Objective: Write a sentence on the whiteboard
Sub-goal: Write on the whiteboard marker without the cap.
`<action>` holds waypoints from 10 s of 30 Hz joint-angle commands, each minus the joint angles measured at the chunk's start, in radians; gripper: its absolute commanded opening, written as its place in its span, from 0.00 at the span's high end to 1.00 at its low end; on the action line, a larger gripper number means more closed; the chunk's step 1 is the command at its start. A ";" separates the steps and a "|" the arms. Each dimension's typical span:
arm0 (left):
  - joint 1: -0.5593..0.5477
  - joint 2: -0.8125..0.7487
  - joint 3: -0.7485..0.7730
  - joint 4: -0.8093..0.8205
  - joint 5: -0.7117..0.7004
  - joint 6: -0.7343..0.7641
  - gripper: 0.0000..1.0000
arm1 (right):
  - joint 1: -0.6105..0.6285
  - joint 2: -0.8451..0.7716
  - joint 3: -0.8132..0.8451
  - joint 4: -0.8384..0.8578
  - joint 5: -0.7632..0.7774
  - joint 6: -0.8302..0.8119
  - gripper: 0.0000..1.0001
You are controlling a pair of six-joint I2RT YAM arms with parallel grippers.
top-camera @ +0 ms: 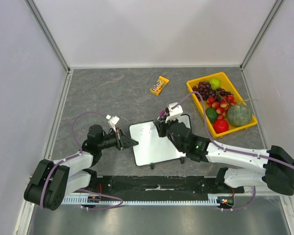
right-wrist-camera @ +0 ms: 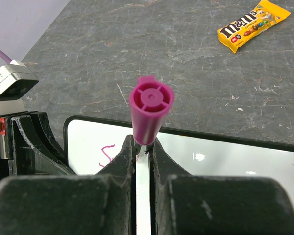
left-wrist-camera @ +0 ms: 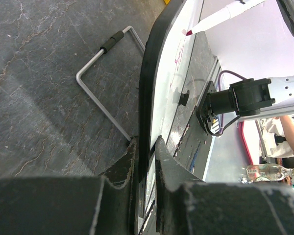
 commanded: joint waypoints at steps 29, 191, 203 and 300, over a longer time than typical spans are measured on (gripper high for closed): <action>0.005 0.009 -0.017 -0.053 -0.063 0.047 0.98 | -0.004 -0.086 0.006 -0.025 0.020 -0.007 1.00; 0.005 -0.005 -0.024 -0.053 -0.060 0.046 0.98 | -0.076 -0.102 -0.049 -0.031 0.030 0.051 1.00; 0.004 -0.007 -0.024 -0.051 -0.062 0.046 0.98 | -0.076 -0.132 -0.095 -0.056 0.017 0.072 1.00; 0.004 -0.003 -0.024 -0.050 -0.063 0.044 0.98 | -0.105 -0.191 -0.147 -0.085 -0.042 0.085 1.00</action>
